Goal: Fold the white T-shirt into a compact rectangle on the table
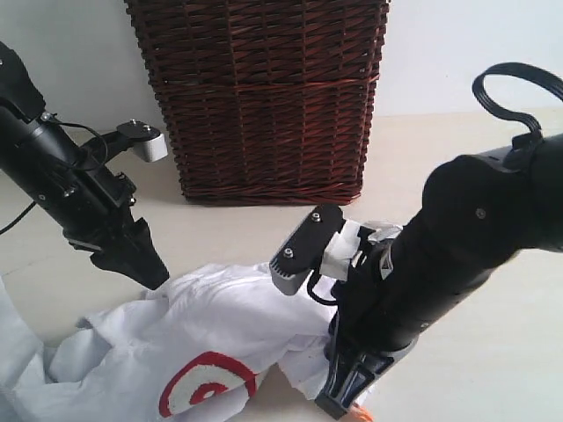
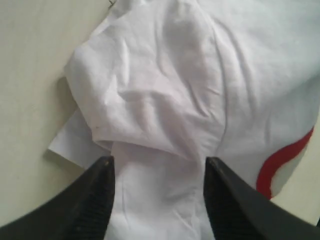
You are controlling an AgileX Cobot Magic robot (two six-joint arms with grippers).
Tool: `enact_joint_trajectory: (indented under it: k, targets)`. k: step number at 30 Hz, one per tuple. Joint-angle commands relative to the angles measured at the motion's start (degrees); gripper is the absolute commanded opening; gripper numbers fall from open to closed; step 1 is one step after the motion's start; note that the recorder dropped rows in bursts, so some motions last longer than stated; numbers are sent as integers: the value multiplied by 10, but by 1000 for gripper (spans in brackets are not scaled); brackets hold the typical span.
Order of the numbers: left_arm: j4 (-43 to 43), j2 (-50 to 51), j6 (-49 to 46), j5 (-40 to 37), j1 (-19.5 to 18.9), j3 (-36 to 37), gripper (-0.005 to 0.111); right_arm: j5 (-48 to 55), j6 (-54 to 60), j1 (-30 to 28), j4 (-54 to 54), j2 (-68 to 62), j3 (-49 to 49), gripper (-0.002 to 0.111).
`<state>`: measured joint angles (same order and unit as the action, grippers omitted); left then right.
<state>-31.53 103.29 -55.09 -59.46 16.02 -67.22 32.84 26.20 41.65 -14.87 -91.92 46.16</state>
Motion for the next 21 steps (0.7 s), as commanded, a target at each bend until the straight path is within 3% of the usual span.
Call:
enact_joint_trajectory:
  k: [1,5,10,15,19,21]
  targets:
    - [8,-6,6,-3,-1,-2,53,-19,5,-3,-11,11,-16,0]
    - [-8,-6,-6,-15,-1,-2,53,45,-47,-3,-12,29,83,0]
    - [-37,-17,-33,-25,0,-2,53,212,-48,-3,-10,121,194,0]
    - [-54,-77,-66,-19,0,-2,53,325,-72,-3,-39,177,251,0]
    - [-55,-106,-75,4,0,-2,53,278,-64,-3,14,190,251,0]
    - [-55,-109,-75,18,0,-2,53,251,-142,-11,100,169,244,0]
